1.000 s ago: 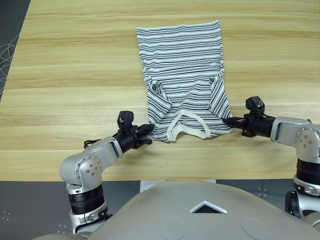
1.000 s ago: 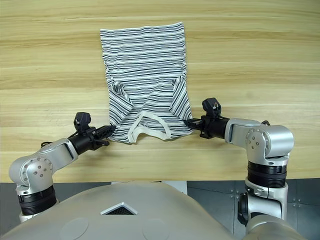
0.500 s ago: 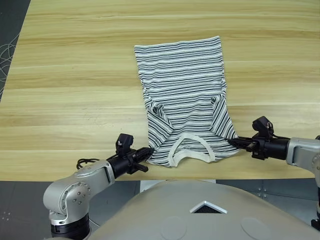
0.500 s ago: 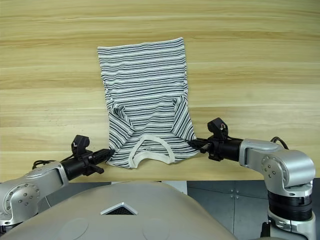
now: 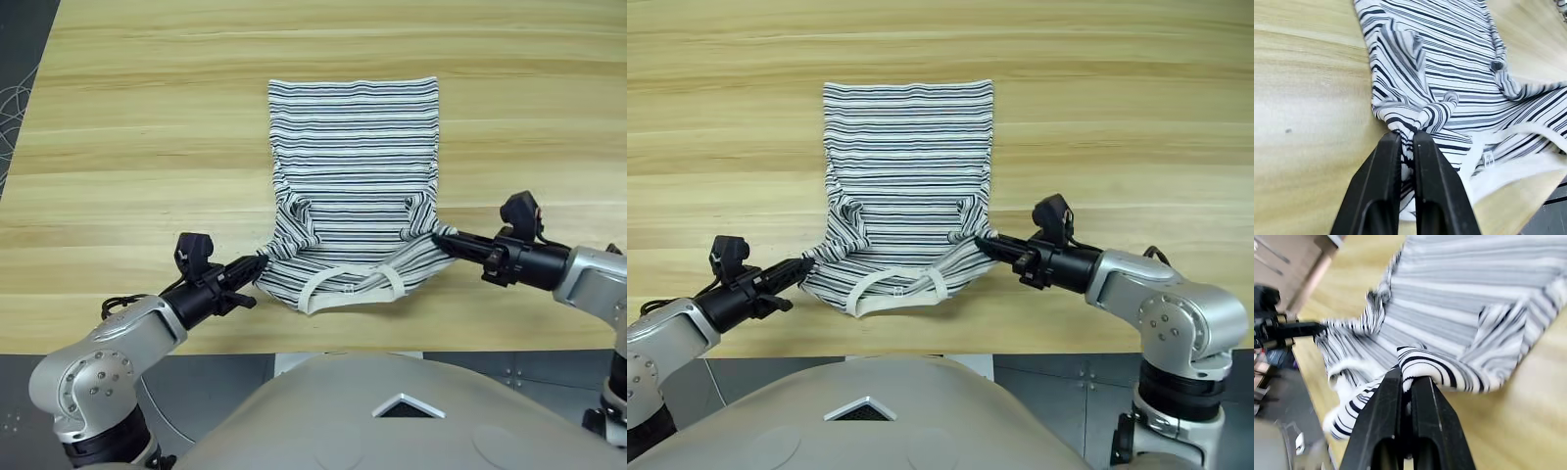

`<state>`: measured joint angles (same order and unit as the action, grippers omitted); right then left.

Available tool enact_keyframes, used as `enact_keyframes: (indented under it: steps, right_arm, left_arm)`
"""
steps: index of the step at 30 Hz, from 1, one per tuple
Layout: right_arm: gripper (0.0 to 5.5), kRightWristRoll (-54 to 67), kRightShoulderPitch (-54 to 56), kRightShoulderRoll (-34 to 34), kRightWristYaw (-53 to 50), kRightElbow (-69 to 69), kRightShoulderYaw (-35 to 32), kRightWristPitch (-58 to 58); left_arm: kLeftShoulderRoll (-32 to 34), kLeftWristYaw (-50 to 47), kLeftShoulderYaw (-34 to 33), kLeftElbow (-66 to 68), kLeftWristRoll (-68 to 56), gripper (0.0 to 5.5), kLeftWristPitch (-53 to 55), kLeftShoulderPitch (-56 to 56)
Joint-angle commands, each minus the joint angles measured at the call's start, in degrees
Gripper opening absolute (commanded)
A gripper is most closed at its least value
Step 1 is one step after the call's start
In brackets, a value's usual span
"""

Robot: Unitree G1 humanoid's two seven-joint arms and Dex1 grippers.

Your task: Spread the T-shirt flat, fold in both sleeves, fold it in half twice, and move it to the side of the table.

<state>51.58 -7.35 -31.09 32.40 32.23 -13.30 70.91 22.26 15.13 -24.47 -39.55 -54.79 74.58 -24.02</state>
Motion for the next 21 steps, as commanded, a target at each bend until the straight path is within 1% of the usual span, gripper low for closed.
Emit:
enact_keyframes:
  steps: [1, 6, 13, 17, 21]
  right_arm:
    - [0.15, -1.3, 6.1, 5.4, -7.9, -3.9, 1.0, 1.1]
    - [0.15, -3.5, 12.2, 9.3, -14.5, -9.9, 1.4, 1.0]
    - [0.15, -8.5, 19.1, 12.4, -19.9, -20.1, 0.6, -2.0]
    - [0.15, -10.3, 23.2, 14.7, -21.9, -24.2, 0.3, -3.0]
    - [0.15, -12.0, 27.5, 17.4, -23.6, -28.3, 0.4, -4.3]
  left_arm:
    - [-2.5, -4.2, 3.7, 5.4, 2.2, 0.4, -0.4, 8.3]
    - [-5.3, -8.9, 4.8, 13.9, 4.5, 0.4, -0.1, 19.5]
    - [-8.3, -12.8, 1.9, 20.6, 3.6, 0.4, 0.5, 32.5]
    - [-9.2, -14.7, 1.6, 25.9, 5.5, 0.4, 0.1, 36.7]
    - [-9.9, -14.9, 5.1, 32.9, 10.3, 0.4, -2.4, 38.9]
